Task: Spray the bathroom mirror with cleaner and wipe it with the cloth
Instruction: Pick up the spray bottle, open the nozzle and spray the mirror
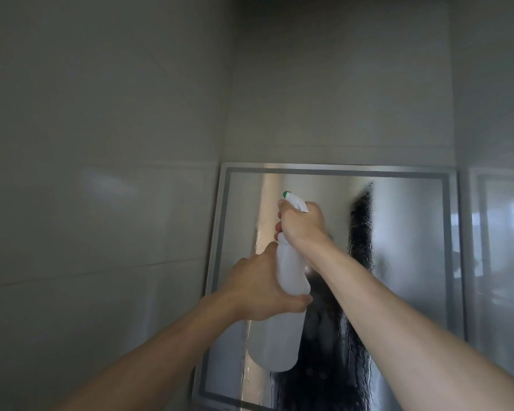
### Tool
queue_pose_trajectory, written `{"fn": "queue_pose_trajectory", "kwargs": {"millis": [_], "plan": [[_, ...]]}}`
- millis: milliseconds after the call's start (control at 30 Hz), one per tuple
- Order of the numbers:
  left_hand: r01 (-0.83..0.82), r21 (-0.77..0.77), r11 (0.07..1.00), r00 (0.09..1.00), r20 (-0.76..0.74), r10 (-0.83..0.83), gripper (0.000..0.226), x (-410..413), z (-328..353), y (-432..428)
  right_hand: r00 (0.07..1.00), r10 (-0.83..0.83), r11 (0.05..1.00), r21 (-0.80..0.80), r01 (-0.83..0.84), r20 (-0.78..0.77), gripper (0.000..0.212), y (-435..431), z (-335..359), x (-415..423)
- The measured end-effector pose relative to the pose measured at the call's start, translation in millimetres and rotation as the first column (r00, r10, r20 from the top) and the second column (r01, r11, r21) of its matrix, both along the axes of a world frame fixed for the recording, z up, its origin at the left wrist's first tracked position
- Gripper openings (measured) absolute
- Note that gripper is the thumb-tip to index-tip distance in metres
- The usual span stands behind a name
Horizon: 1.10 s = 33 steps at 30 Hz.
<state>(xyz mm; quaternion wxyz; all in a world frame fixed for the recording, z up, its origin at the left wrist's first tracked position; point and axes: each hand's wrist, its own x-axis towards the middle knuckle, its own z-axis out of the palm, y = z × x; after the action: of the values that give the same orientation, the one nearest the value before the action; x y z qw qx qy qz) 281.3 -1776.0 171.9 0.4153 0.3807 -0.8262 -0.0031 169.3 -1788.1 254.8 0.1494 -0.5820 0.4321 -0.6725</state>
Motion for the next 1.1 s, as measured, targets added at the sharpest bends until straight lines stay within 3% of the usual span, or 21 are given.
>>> {"fn": "queue_pose_trajectory", "kwargs": {"millis": [100, 567, 700, 867, 1100], "plan": [[-0.032, -0.005, 0.999, 0.999, 0.003, 0.032, 0.082, 6, 0, -1, 0.999, 0.021, 0.999, -0.038, -0.022, -0.039, 0.023, 0, -1, 7], [-0.087, -0.042, 0.995, 0.993, -0.083, 0.084, 0.081, 30, 2, -4, 0.99, 0.06, 0.996, -0.063, -0.068, -0.126, 0.032, 9, 10, 38], [-0.076, -0.008, 0.997, 0.992, -0.101, 0.074, 0.085, 28, 0, -1, 0.988, 0.034, 0.999, -0.036, -0.04, -0.153, 0.018, 9, 10, 37], [-0.086, 0.005, 0.996, 0.991, -0.101, 0.086, 0.088, 26, -1, 0, 0.994, 0.072, 0.994, -0.076, -0.078, -0.082, 0.032, 8, 8, 36], [-0.109, 0.001, 0.994, 0.99, -0.089, 0.109, 0.081, 30, -4, 3, 0.991, 0.098, 0.991, -0.078, -0.105, -0.093, 0.027, 11, 5, 38]]}}
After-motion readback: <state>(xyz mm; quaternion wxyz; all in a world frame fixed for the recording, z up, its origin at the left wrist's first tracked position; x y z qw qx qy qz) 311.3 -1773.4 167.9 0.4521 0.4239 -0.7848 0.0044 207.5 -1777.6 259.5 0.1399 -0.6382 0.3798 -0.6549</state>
